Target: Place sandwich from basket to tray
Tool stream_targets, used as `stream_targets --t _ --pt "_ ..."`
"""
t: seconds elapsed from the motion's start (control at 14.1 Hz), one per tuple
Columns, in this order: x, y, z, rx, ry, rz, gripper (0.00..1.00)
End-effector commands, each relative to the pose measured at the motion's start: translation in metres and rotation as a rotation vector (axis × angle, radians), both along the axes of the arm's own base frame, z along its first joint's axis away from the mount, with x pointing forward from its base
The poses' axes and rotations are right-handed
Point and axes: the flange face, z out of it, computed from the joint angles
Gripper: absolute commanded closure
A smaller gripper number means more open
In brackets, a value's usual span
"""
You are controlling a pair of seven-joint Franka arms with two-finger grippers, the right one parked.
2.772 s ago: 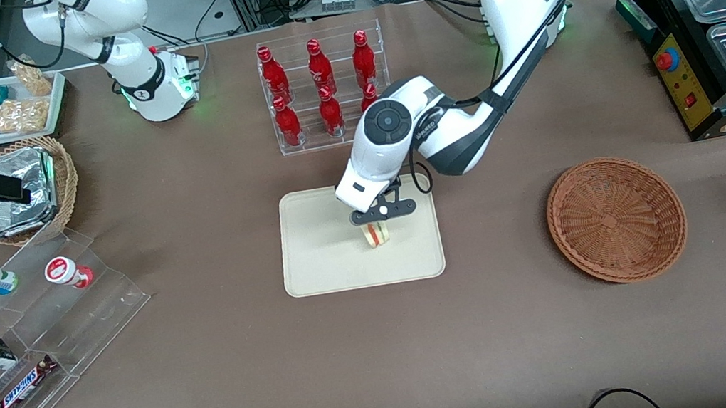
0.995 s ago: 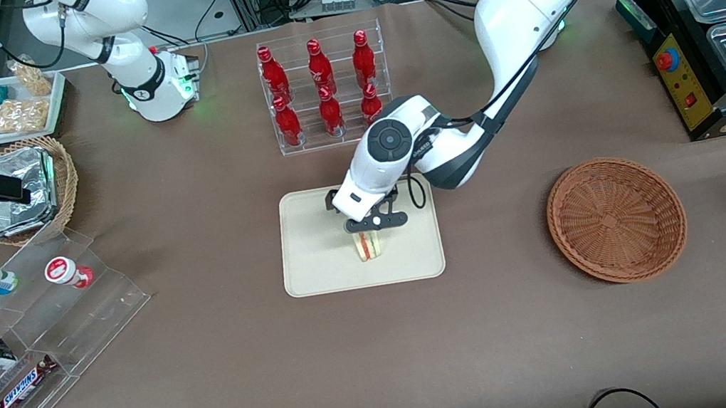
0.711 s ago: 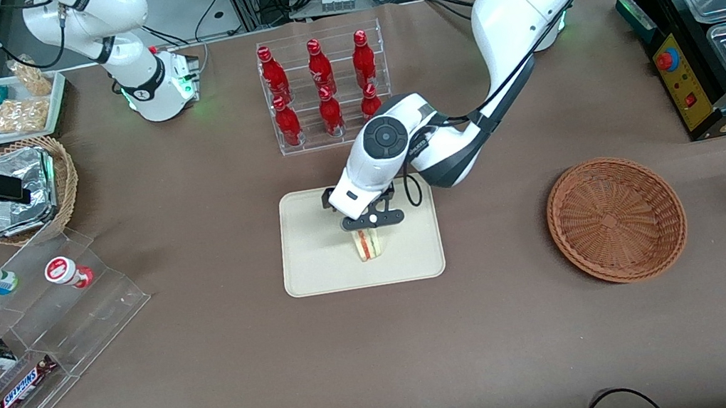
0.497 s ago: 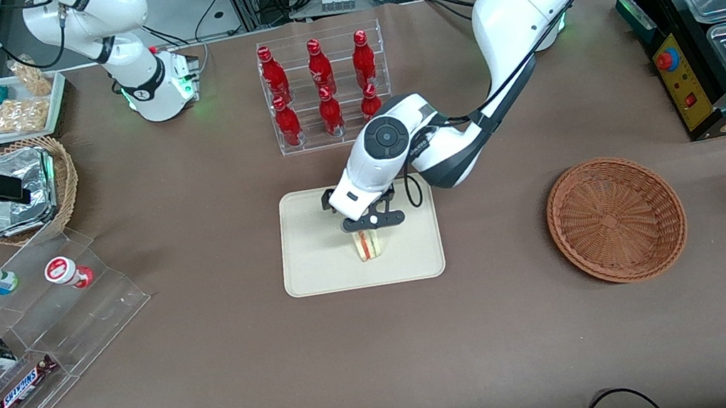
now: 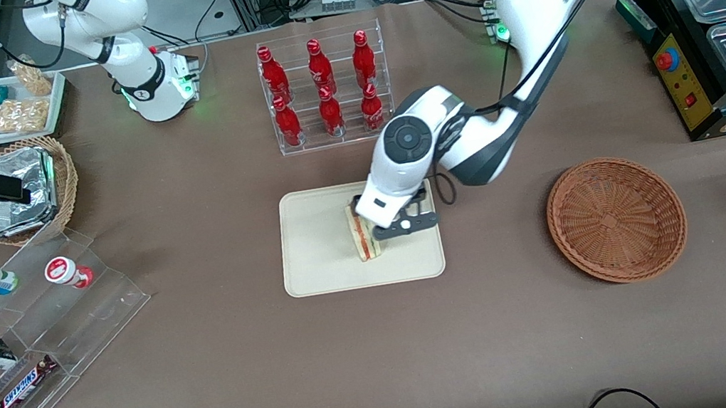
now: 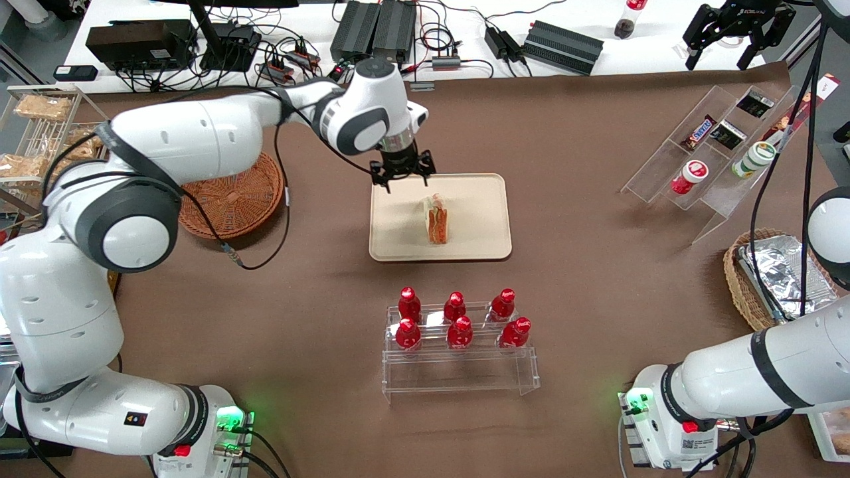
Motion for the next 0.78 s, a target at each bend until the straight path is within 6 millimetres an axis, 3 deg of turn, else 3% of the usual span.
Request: stream_targets --t 0.0,0.28,0.71 --pt "0.0 0.036 0.046 0.097 0.007 0.042 0.0" --pt "0.0 0.101 0.125 0.125 0.085 0.083 0.0" --pt "0.014 0.266 0.222 0.171 0.223 -0.022 0.0"
